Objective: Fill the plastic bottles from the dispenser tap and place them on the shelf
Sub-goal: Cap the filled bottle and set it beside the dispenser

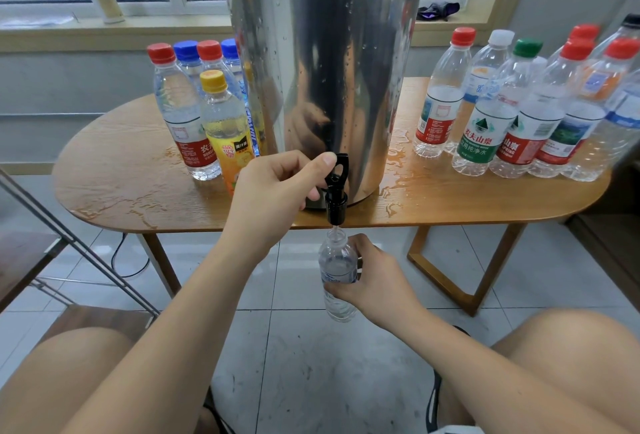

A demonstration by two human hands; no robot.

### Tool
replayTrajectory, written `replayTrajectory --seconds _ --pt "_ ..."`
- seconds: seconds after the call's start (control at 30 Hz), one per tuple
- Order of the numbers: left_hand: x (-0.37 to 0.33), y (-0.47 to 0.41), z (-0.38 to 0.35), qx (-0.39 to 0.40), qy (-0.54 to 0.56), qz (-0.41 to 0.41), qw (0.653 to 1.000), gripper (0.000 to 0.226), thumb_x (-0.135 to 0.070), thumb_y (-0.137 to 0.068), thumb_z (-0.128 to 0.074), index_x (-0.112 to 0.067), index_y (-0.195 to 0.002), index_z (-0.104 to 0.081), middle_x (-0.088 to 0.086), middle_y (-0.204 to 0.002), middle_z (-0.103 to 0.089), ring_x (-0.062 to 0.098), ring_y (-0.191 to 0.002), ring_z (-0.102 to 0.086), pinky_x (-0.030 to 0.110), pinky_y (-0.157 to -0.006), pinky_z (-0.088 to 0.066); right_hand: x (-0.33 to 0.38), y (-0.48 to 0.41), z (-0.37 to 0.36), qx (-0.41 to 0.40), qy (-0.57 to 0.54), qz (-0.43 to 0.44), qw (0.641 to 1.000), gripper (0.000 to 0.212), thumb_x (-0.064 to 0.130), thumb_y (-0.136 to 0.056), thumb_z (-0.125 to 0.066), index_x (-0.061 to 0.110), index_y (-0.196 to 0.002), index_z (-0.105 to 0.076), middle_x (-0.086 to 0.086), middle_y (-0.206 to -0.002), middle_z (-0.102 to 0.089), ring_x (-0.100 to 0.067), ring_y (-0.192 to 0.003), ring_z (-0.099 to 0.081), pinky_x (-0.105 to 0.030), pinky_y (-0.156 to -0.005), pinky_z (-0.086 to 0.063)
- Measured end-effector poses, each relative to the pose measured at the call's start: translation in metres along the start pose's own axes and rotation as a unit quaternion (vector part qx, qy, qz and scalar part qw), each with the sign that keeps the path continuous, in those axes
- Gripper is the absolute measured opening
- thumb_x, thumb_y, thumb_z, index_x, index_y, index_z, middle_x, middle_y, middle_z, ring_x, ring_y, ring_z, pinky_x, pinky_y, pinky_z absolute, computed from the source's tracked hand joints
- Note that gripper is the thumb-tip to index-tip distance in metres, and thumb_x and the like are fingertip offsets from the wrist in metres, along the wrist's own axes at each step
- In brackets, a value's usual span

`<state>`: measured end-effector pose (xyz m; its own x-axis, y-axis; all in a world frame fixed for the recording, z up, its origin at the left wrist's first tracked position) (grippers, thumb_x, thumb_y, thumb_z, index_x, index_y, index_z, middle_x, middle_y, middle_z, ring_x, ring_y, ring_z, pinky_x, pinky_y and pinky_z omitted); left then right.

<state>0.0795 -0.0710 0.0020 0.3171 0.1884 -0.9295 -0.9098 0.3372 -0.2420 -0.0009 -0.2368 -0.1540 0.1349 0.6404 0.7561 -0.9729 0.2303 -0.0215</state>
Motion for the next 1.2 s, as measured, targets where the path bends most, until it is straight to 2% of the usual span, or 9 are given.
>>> replayTrajectory --seconds 0.53,1.2 --pt "-0.0011 0.0015 -0.0001 -0.004 0.006 0.010 1.000 0.047 -0.051 -0.101 -0.073 -0.010 -0.079 -0.077 0.017 -0.075 -0.072 0.019 -0.068 -0.060 0.037 -0.073 -0.054 -0.0002 0.0001 -0.0004 -0.002 -0.007 -0.002 1.000 0.063 0.045 -0.071 -0.093 0.033 -0.120 -0.055 0.018 -0.109 -0.066 -0.010 -0.098 -0.067 -0.040 -0.086 -0.062" --pt "-0.0035 0.0018 -0.0010 -0.012 0.011 0.022 1.000 0.045 -0.049 -0.101 -0.073 -0.011 -0.078 -0.077 0.014 -0.074 -0.072 0.015 -0.067 -0.059 0.035 -0.074 -0.053 0.0014 0.0006 0.0003 -0.002 -0.011 -0.004 1.000 0.066 0.046 -0.071 -0.094 0.034 -0.124 -0.055 0.016 -0.114 -0.067 -0.011 -0.102 -0.068 -0.041 -0.087 -0.062"
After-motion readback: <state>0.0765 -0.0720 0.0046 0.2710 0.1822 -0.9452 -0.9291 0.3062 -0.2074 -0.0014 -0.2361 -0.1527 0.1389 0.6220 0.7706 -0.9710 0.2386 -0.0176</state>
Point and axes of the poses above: each hand's wrist, its own y-axis away from the middle knuckle, its own z-axis out of the back of the hand, x = y × z, the point moved 6 cm from there along -y, towards the middle knuckle
